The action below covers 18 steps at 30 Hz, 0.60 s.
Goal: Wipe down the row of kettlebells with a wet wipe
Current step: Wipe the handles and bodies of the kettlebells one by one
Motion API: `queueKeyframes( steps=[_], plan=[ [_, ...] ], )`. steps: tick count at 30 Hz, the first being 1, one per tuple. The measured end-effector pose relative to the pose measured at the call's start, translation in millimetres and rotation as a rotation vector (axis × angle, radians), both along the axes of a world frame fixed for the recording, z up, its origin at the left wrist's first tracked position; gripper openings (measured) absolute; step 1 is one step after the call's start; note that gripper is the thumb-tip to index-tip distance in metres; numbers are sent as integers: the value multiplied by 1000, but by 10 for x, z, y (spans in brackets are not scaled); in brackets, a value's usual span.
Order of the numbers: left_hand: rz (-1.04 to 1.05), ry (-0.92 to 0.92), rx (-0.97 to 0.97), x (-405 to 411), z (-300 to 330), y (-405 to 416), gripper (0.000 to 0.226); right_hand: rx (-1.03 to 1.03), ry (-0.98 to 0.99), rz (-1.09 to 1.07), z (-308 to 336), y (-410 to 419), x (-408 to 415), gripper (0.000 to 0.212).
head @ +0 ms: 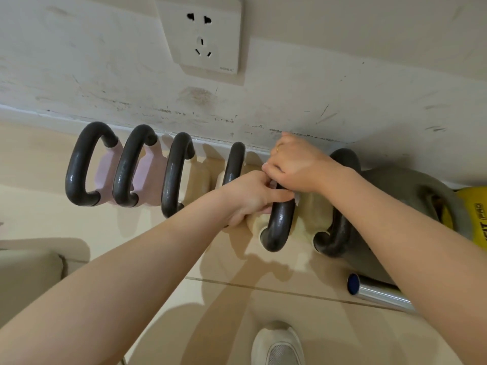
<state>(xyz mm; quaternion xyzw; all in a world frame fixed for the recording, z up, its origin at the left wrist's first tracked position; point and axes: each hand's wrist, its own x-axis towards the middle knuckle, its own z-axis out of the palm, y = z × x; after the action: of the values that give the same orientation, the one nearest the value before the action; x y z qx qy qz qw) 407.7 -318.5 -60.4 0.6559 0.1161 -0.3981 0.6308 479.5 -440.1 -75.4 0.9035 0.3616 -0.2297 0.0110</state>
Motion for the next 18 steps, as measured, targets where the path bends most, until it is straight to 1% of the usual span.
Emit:
queueKeyframes(
  steps=[1,3,5,6,7,9,10,11,12,13,14,15,16,17,18],
  plan=[
    [19,-4,6,-2,2,-27,6,9,-2,-17,-6,-49,15,54],
    [35,17,-2,-34,-24,-50,3,94,-22,-146,63,-96,-36,61],
    [80,39,-13,-86,-29,-18,14,121,-75,-168,133,-42,-174,63],
    [95,24,8,-100,-24,18,20,91,-89,-120,133,6,-245,64],
    [100,-8,77,-110,-28,69,27,52,-112,-35,135,49,-328,65],
    [127,-53,201,-117,-47,176,50,-47,-132,134,161,46,-423,65],
    [155,-47,186,-123,-42,205,57,-77,-119,162,171,-4,-415,63],
    [183,-39,148,-131,-43,218,60,-74,-113,130,192,-54,-415,61],
    [219,-27,115,-142,-50,227,59,-52,-135,78,208,-67,-451,59],
    [265,-7,76,-152,-53,224,53,-39,-196,48,224,-43,-533,59],
    [313,16,35,-162,-38,213,40,-59,-248,58,215,12,-638,60],
    [346,45,-5,-164,-16,201,22,-129,-250,126,223,90,-741,60],
    [359,60,-33,-164,9,190,12,-206,-239,248,186,138,-854,60],
    [376,75,-41,-162,17,189,15,-274,-213,336,155,149,-946,60],
    [378,80,-42,-163,18,187,15,-295,-223,377,165,148,-973,59]
  ],
)
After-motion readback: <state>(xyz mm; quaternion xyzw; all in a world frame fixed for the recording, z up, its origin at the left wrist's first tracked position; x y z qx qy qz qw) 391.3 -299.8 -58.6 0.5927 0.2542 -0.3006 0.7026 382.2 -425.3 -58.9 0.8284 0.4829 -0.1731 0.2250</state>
